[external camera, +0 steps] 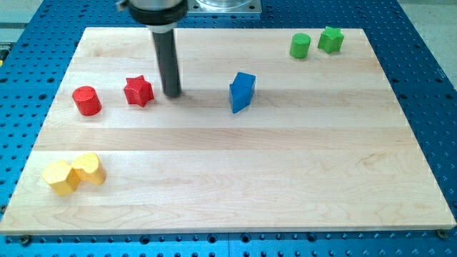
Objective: Place the red star vertically above the hexagon
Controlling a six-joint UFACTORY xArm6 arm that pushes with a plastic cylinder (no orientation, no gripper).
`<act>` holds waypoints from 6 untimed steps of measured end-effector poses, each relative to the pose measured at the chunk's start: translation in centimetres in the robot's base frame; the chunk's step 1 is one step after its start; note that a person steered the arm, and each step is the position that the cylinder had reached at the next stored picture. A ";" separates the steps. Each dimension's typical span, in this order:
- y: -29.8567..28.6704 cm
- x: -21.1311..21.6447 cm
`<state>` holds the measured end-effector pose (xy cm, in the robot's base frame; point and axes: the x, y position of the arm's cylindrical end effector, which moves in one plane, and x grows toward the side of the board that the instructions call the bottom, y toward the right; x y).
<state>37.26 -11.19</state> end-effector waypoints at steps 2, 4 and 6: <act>5.1 -6.7; 7.8 -5.5; -0.8 -2.5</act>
